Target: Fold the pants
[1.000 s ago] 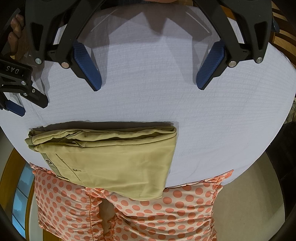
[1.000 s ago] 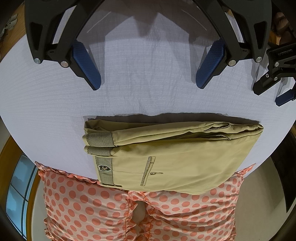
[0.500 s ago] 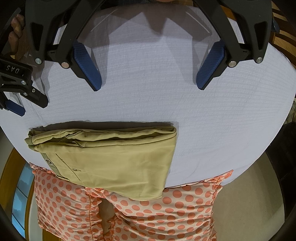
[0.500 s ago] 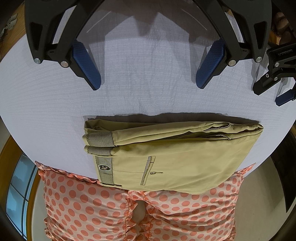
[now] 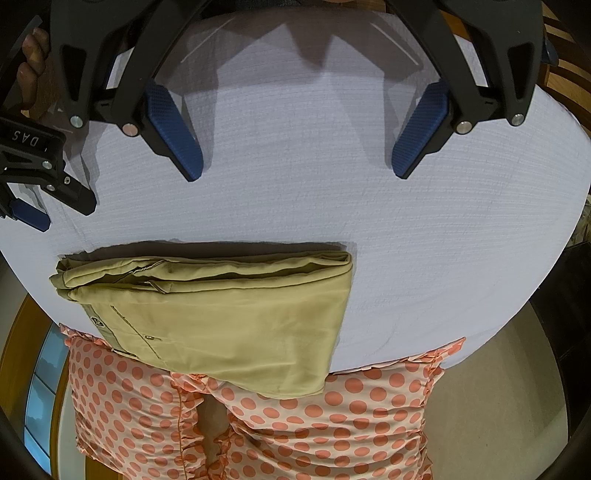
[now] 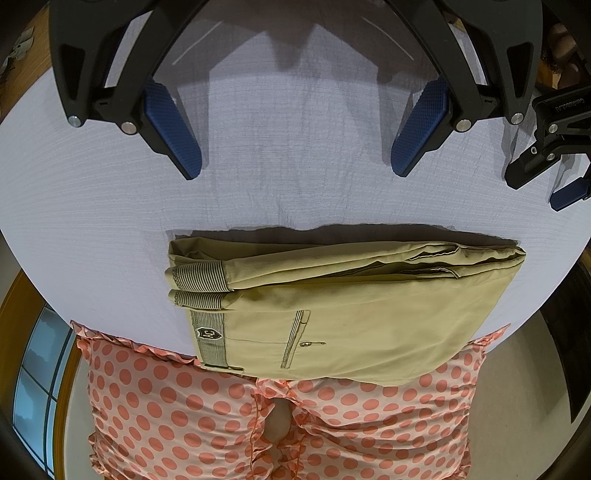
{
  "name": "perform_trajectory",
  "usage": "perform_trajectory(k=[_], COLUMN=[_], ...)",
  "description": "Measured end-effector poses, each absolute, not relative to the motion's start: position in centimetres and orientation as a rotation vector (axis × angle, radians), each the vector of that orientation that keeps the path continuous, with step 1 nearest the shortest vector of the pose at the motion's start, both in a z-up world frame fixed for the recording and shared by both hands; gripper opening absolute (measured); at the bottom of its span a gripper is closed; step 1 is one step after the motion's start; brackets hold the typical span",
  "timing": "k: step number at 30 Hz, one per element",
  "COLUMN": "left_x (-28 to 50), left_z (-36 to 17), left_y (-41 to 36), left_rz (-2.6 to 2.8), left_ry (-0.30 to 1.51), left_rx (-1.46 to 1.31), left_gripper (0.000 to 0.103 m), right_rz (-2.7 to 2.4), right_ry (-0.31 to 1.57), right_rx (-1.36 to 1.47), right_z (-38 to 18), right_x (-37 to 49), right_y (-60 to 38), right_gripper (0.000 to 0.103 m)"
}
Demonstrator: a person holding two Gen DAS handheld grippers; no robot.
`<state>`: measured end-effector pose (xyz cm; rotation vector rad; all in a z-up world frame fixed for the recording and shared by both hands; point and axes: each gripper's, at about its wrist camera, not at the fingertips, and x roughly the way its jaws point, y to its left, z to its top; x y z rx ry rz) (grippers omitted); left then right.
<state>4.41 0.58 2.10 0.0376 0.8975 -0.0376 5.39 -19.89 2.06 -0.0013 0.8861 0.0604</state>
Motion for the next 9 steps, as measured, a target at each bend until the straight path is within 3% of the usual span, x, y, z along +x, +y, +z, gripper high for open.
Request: perform_trajectory(k=[9], left_x=[4.46], left_z=[2.27], left_y=[0.52], left_rz=[-0.037], left_ry=[0.895], left_rx=[0.038], left_gripper=[0.101], right_rz=[0.06], right_ry=[0.886], right_rx=[-0.001], right_z=[2.05], right_x=[5.38], right_y=[-19.87], right_gripper=[0.102])
